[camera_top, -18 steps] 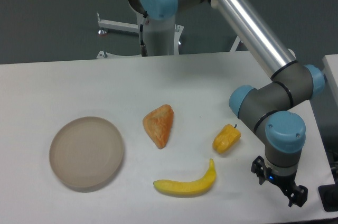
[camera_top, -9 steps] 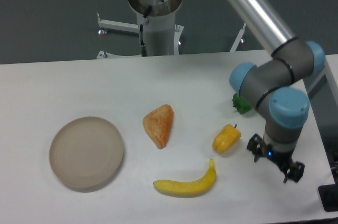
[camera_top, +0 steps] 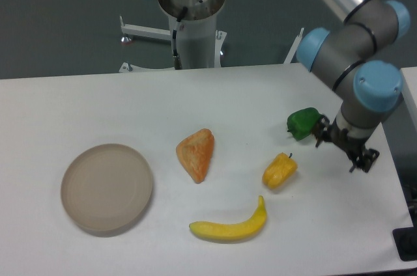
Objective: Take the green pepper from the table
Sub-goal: 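Raise the gripper and move it over the green pepper, then lower the open gripper around the green pepper and close it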
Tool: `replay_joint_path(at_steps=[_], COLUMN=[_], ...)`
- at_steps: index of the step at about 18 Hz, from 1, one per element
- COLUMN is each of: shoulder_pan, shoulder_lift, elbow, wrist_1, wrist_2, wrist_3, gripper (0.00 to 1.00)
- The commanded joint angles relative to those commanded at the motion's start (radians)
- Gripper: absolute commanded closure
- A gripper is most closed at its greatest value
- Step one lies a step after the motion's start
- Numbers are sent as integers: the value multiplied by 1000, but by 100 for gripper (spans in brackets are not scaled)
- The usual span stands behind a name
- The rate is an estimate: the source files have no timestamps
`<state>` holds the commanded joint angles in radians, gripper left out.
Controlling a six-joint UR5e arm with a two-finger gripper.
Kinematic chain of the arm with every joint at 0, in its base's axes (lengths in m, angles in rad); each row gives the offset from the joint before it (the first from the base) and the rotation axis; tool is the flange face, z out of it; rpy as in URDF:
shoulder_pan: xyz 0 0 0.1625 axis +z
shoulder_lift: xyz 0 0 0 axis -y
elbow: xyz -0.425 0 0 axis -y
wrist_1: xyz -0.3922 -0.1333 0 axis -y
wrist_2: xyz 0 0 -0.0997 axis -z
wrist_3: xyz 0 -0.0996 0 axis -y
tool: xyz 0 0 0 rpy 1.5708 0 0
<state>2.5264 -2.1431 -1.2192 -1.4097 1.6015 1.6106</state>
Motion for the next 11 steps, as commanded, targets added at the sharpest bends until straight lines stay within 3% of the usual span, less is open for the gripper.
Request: replay_joint_path(at_steps=[6, 11], shoulder_pan=[11, 14], shoulder_lift=[49, 71], elbow=[-121, -172], wrist_1=[11, 21], wrist_2=[6, 17], wrist_3=[2, 2], gripper=[0, 0])
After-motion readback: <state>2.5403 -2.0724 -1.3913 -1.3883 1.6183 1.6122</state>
